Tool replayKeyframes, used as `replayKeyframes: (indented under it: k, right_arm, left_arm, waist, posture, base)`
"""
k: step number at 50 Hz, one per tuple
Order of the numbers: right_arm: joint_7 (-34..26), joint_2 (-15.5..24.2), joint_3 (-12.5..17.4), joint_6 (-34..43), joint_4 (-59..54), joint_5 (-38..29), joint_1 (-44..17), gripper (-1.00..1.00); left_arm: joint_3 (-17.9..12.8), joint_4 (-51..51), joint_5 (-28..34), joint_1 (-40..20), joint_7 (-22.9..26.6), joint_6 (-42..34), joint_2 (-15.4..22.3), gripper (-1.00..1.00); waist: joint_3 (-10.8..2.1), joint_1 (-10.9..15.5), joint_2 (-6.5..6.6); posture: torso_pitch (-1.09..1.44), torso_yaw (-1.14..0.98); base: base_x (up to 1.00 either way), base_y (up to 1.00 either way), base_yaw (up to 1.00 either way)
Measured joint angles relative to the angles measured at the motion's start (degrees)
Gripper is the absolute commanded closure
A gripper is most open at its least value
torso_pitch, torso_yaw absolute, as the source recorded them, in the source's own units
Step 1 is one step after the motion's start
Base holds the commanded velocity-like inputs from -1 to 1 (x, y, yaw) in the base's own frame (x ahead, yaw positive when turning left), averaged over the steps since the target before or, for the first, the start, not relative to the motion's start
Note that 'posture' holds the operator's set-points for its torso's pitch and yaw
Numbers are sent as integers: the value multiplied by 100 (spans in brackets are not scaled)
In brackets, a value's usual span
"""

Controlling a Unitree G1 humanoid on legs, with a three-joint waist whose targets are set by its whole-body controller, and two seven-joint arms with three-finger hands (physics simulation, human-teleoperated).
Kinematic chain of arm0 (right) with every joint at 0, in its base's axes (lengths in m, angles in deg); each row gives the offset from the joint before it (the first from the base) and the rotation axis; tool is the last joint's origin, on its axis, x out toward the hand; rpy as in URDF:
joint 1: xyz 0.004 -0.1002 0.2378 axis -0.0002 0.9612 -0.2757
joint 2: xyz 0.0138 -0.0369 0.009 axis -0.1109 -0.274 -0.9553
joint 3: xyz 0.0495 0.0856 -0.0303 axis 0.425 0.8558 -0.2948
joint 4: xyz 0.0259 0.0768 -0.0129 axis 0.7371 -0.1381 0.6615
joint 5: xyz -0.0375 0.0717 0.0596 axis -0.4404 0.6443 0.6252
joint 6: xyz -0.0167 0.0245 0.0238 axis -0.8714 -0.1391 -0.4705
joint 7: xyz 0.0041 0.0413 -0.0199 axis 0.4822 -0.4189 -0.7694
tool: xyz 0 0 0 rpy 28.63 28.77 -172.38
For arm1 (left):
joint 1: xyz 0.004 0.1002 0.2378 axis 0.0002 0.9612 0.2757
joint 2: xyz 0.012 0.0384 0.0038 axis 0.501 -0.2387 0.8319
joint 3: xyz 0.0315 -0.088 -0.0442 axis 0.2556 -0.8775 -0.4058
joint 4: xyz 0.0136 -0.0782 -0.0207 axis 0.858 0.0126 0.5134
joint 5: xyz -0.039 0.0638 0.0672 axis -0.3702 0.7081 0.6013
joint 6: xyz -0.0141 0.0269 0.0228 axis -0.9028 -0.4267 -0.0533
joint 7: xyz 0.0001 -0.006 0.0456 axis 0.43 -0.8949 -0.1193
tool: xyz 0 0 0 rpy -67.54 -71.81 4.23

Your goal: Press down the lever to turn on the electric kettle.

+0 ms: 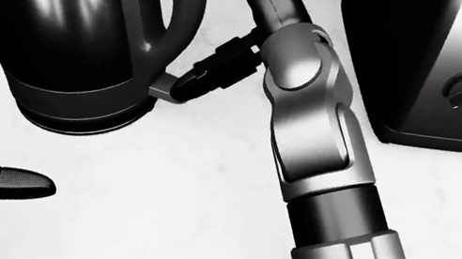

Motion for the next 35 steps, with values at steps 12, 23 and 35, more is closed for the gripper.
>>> replayKeyframes:
  k: [12, 23, 35]
  right_arm:
    - [117, -32, 59, -72, -300, 49, -156, -100]
    - [204, -35, 84, -68, -383, 383, -275, -100]
    - [510, -18, 67, -536, -1307, 240, -500, -100]
  left_arm:
    - [13, 31, 12, -7, -7, 5, 3, -100]
    - [18, 36, 18, 1, -10, 21, -6, -100]
    - [10, 36, 6, 13, -10, 18, -15, -100]
  waist:
    - [1, 2, 3]
    - [-6, 1, 2]
    - [-14, -6, 14]
  posture:
    - [0, 0]
    - [0, 0]
    - [0, 0]
  base:
    - [0, 0, 0]
    - [0, 0, 0]
    - [0, 0, 0]
